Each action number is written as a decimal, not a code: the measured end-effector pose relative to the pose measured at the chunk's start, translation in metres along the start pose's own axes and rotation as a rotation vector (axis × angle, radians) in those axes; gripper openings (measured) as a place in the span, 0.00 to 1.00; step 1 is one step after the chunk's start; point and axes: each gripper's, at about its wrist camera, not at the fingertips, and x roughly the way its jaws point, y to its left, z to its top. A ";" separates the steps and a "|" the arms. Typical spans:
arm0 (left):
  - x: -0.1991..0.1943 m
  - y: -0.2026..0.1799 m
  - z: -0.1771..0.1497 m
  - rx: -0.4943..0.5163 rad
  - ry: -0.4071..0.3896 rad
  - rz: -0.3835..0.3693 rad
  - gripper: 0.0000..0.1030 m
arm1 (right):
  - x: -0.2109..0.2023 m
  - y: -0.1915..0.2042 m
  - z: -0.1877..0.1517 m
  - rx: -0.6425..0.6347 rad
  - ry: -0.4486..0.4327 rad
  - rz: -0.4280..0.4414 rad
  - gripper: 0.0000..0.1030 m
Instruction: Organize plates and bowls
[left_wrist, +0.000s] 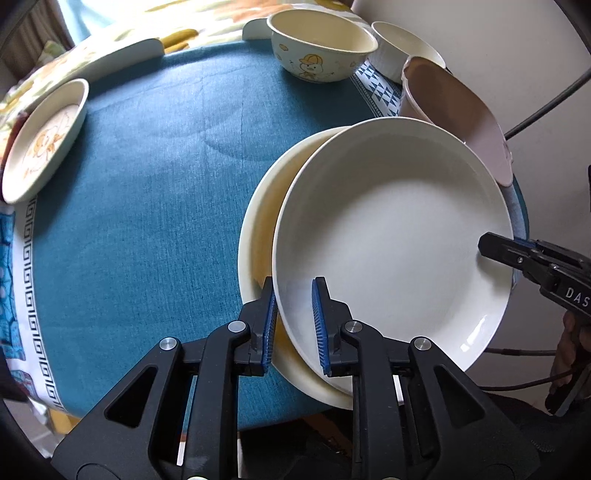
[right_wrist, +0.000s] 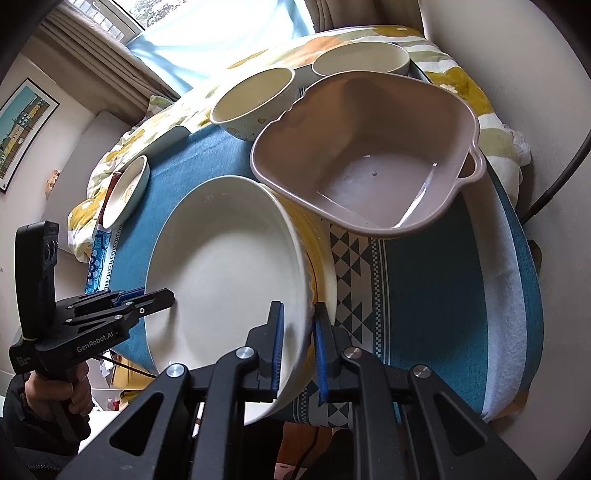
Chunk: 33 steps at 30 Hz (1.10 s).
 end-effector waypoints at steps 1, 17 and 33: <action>0.001 -0.004 0.000 0.015 0.000 0.021 0.15 | 0.000 -0.001 0.000 0.000 -0.003 -0.002 0.14; 0.000 -0.030 -0.012 0.148 -0.054 0.235 0.15 | -0.002 0.012 -0.003 -0.065 -0.020 -0.089 0.14; -0.011 -0.044 -0.024 0.235 -0.102 0.342 0.15 | 0.003 0.021 -0.003 -0.149 -0.023 -0.159 0.14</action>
